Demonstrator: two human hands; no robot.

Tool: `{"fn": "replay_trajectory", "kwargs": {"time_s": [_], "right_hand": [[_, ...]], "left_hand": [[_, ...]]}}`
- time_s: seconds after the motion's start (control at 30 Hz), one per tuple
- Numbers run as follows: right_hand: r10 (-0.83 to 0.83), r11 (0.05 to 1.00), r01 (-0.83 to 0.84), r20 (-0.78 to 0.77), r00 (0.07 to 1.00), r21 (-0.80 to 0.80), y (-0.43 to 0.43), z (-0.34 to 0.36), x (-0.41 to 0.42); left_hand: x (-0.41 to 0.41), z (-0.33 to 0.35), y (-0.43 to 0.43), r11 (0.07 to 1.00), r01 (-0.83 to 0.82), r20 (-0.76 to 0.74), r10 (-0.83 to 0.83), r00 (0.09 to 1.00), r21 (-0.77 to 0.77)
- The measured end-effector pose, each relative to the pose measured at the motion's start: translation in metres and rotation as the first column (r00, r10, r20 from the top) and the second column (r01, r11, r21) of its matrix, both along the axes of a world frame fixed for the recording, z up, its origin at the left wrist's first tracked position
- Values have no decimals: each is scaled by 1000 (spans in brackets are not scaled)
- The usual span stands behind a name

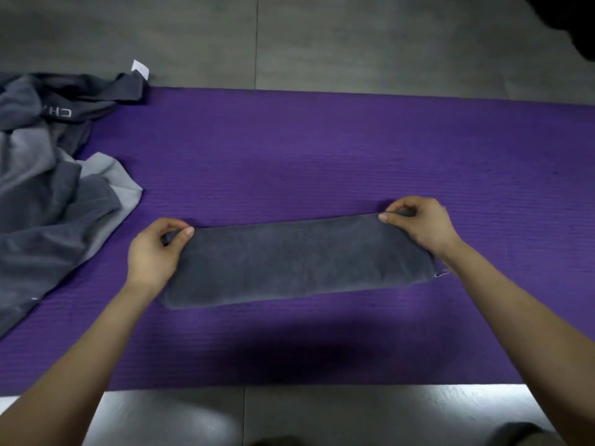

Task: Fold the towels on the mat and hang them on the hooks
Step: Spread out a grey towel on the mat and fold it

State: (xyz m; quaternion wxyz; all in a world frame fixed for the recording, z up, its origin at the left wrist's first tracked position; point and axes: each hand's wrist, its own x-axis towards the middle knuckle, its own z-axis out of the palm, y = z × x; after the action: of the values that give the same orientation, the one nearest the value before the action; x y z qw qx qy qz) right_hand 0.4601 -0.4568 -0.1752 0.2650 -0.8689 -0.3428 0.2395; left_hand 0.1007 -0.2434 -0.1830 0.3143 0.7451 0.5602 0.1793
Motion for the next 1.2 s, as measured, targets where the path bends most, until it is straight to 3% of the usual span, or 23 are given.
{"fn": "replay_trajectory", "kwargs": {"time_s": [0.13,0.2,0.27,0.33,0.4,0.47,0.57,0.63,0.83,0.93,1.03,1.1,1.2], "right_hand": [[47,994,-33,142,989,-102,-5,-16,0],[37,995,-3,345,938,-100,-11,-12,-5],[8,999,-27,612,791,22,-16,2,-23],[63,964,-223,689,722,147,-19,11,-55],[277,866,-476,649,709,151,-24,2,-88],[486,785,-618,578,656,41,-30,-19,-107],[614,745,-652,525,589,-139,-37,-44,-110],[634,727,-664,541,552,-175,-37,-48,-107],[570,721,-683,662,488,-117,-32,-43,-97],[563,720,-692,630,535,-56,-21,-29,-93],[665,688,-719,479,574,-93,-3,5,-89],[754,646,-732,326,571,-214,12,39,-85],[831,521,-791,-19,555,-320,37,84,-75]], "left_hand": [[4,-11,1,973,158,-276,-106,955,170],[5,-8,-2,935,200,-371,-82,925,292],[14,0,-16,863,268,-343,-119,932,428],[30,6,-41,775,411,-269,-315,910,481],[47,2,-69,678,593,-207,-565,799,434],[56,-12,-90,574,744,-245,-710,661,344],[57,-31,-100,491,852,-419,-745,519,182],[56,-36,-99,466,874,-468,-747,473,138],[60,-25,-103,501,858,-466,-736,491,114],[66,-15,-114,540,828,-511,-675,532,148],[75,-3,-120,604,760,-468,-615,635,239],[78,7,-118,631,719,-369,-620,693,291],[84,42,-102,681,724,-243,-688,684,109]]}}
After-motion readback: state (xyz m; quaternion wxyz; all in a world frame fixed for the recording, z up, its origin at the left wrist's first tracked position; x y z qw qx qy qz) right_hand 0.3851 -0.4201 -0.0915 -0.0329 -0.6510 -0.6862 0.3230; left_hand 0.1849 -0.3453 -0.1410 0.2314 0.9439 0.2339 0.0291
